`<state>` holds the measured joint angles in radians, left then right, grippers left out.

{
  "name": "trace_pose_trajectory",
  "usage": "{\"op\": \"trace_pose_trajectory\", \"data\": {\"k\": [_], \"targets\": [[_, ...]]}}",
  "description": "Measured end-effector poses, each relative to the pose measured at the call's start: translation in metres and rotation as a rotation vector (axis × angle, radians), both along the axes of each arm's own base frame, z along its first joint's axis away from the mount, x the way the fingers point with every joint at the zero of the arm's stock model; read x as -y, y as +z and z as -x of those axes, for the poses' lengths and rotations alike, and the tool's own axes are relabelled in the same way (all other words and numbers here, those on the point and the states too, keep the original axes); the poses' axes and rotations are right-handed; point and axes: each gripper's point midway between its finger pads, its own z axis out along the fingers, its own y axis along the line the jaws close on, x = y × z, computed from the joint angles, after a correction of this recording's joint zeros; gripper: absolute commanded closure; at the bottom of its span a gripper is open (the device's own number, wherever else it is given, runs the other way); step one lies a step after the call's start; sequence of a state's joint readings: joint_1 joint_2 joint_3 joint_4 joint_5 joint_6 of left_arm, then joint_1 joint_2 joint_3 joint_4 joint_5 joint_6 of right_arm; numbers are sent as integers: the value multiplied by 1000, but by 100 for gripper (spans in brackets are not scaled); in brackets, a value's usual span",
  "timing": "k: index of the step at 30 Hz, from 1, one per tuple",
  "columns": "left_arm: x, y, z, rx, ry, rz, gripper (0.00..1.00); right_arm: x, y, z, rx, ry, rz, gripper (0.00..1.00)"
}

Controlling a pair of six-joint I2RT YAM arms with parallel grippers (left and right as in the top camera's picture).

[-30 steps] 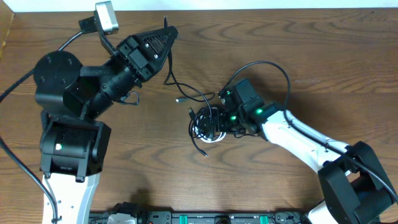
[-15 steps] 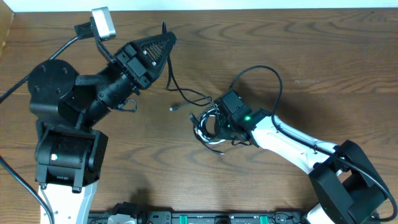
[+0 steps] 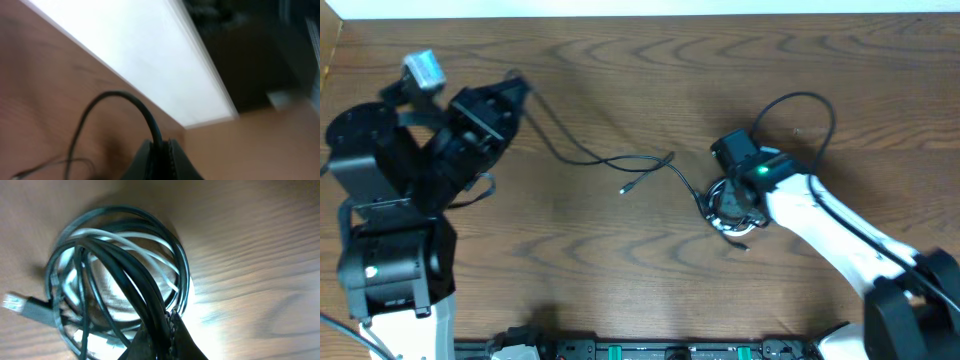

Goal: Untangle cables
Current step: 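Pull the black cable left, stretching it away from the right-held coil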

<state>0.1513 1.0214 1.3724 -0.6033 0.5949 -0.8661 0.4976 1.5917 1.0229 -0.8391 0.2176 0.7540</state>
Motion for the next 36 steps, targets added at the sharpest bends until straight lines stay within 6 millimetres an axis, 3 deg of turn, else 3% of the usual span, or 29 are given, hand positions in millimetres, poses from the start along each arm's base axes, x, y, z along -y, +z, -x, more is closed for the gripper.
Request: {"op": "trace_pose_trajectory", "data": {"k": [5, 12, 15, 20, 24, 27, 31, 34, 36], "targets": [[-59, -23, 10, -110, 240, -12, 93, 30, 33, -8, 99, -62, 56, 98], [-123, -57, 43, -285, 530, 83, 92, 70, 37, -5, 82, -174, 130, 94], [-137, -61, 51, -307, 594, 106, 92, 79, 37, -5, 76, -215, 132, 96], [-141, -61, 52, -309, 613, 113, 93, 86, 37, -3, 69, -239, 143, 92], [-145, -64, 54, -320, 644, 102, 93, 95, 38, -2, 69, -269, 161, 78], [-145, -66, 56, -333, 645, 102, 93, 92, 37, -6, 77, -279, 122, 44], [-143, -67, 54, -335, 635, 97, 93, 71, 34, -15, 78, -217, 11, 12], [-138, -69, 50, -341, 606, 86, 92, 57, 32, -15, 55, -157, -55, 1], [-135, -71, 47, -348, 583, 72, 92, 52, 31, -13, 40, -132, -76, 1]]}}
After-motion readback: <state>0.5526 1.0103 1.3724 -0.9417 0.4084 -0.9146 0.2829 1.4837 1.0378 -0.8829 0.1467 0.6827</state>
